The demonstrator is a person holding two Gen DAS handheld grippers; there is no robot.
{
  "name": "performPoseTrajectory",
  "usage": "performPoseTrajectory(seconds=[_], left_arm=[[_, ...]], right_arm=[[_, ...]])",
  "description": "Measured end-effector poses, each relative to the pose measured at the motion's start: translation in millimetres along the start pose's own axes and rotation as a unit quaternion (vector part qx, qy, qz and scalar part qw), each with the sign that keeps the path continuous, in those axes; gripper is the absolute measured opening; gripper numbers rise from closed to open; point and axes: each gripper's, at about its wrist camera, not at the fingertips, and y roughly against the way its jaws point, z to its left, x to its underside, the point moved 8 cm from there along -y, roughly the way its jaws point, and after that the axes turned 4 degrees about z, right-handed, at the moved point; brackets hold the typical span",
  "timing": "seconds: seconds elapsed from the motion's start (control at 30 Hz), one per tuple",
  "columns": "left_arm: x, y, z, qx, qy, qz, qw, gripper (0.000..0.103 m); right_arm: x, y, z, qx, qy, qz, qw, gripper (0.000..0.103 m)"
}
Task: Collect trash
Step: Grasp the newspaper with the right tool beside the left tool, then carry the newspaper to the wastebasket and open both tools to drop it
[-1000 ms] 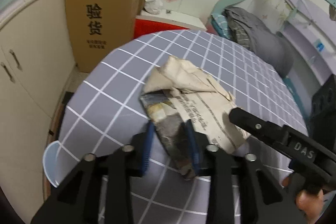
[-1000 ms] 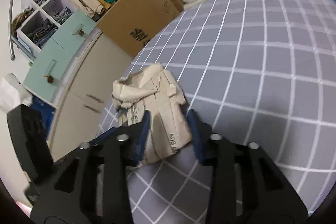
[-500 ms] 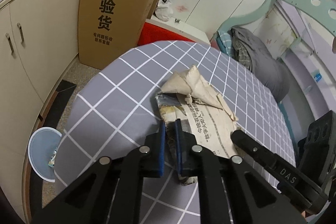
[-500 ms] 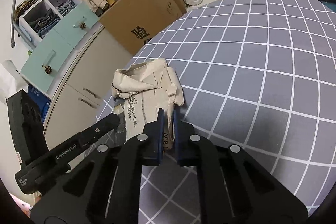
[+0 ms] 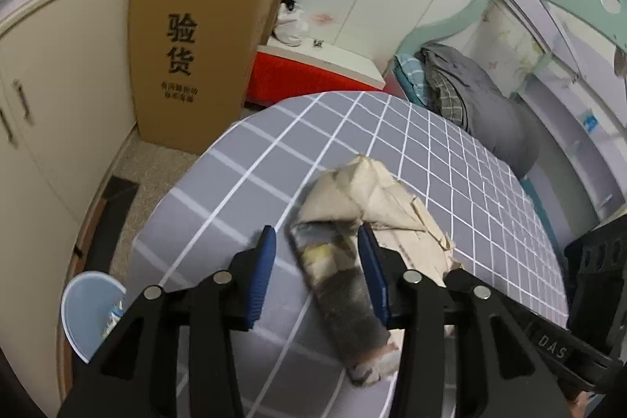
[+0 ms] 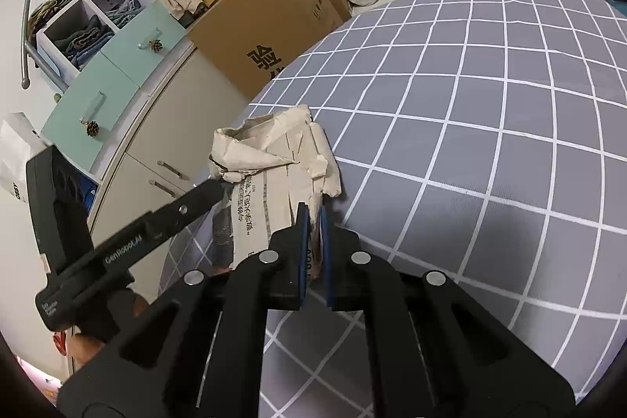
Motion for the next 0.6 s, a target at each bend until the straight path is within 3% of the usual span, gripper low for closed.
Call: performPoseTrajectory(seconds=[0.07,0.27,0.4,0.6], left_arm=[[-4.0,-4.8,-3.4,-0.008,-0.007,0.002,0.9999,0.019],[-7.8,-6.3,3.2,-0.001,0.019,-0.001,0.9998,0.003],[-4.9,0.6,7.6,-0.008,0.028,-0.009,0.9995,0.002],[2.7,19.1,21.8,0.01,0.049,-0.017,0.9986,0.002]], right_arm=[[-2.2,-1.1,-2.5,-0.002,-0.002,0.002,1.0,0.007],[-9.4,-0.2,-9.3,0.001,-0.009,-0.001,1.0,0.007],[-10.4,2.7,-5.4,-0.002,-0.006,-0.007,1.0,0.007],[-9.8,5.5,11.0,-0.006,0.001,-0.011,1.0,0.007]])
